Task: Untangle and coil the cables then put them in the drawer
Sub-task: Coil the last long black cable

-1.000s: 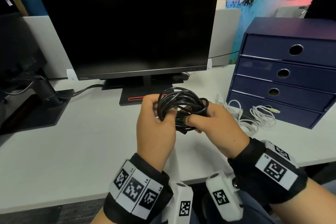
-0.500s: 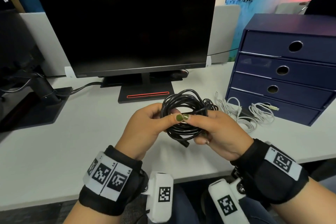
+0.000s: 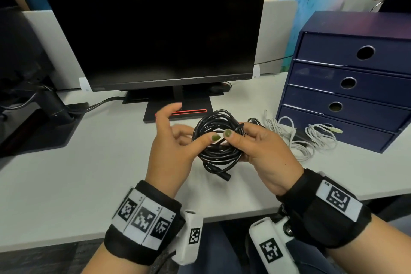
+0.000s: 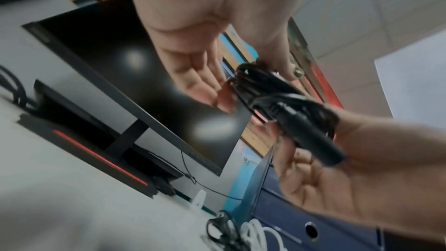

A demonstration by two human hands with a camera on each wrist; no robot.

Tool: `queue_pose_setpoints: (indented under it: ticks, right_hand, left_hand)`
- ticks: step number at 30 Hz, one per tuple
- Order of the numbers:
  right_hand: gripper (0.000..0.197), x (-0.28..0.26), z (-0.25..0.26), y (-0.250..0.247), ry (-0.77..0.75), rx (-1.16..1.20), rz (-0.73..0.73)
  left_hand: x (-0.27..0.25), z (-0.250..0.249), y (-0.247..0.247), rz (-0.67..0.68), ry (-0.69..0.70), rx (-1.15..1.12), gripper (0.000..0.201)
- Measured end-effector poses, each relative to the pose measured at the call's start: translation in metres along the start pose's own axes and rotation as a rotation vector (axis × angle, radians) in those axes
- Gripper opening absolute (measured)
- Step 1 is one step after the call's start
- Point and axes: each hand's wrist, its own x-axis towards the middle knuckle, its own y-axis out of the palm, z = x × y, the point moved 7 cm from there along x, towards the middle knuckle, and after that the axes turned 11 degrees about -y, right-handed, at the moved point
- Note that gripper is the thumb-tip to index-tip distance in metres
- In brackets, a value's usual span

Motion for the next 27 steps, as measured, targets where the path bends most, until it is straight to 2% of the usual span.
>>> queue_pose_setpoints:
  ticks: [1, 3, 5, 7, 9, 12, 15, 18, 21, 27]
  right_hand:
    - [0.025, 0.0, -0.001, -0.002, 0.002, -0.028, -0.012]
    - [0.018, 0.001, -0.001, -0.005, -0.007, -0.06, -0.038]
    - [0.015, 0.001, -0.001, -0.009, -0.014, -0.071, -0.061]
    - [0.015, 0.001, 0.001, -0.012, -0.027, -0.072, -0.069]
    - [0.016, 0.001, 0.004, -0.015, -0.036, -0.074, -0.068]
    - [0.018, 0.001, 0.01, -0.017, -0.061, -0.091, -0.061]
    - [0.018, 0.002, 0.016, -0.019, -0.081, -0.149, -0.058]
    - [0.009, 0.005, 0.015, -0.026, -0.02, -0.091, -0.099]
    - [0.011, 0.006, 0.012, -0.031, 0.036, -0.05, -0.097]
    - [0.016, 0.007, 0.011, -0.039, 0.068, -0.013, -0.108]
  left_hand:
    - [-0.002, -0.004, -0.002, -0.056, 0.112, 0.063, 0.062]
    - [-0.008, -0.015, 0.0, -0.102, 0.342, 0.265, 0.039]
    - [-0.011, -0.017, 0.009, -0.036, 0.437, 0.447, 0.016]
    - [-0.011, -0.013, 0.017, 0.036, 0.462, 0.565, 0.023]
    - [-0.011, -0.013, 0.022, 0.033, 0.476, 0.653, 0.03]
    - [-0.015, -0.02, 0.024, -0.031, 0.513, 0.675, 0.027]
    - [-0.021, -0.027, 0.021, -0.157, 0.59, 0.659, 0.019]
    - [-0.021, -0.031, 0.012, -0.215, 0.589, 0.574, 0.015]
    - [-0.023, -0.036, 0.009, -0.224, 0.611, 0.534, 0.013]
    - [-0.045, -0.053, 0.022, -0.248, 0.913, 0.616, 0.012]
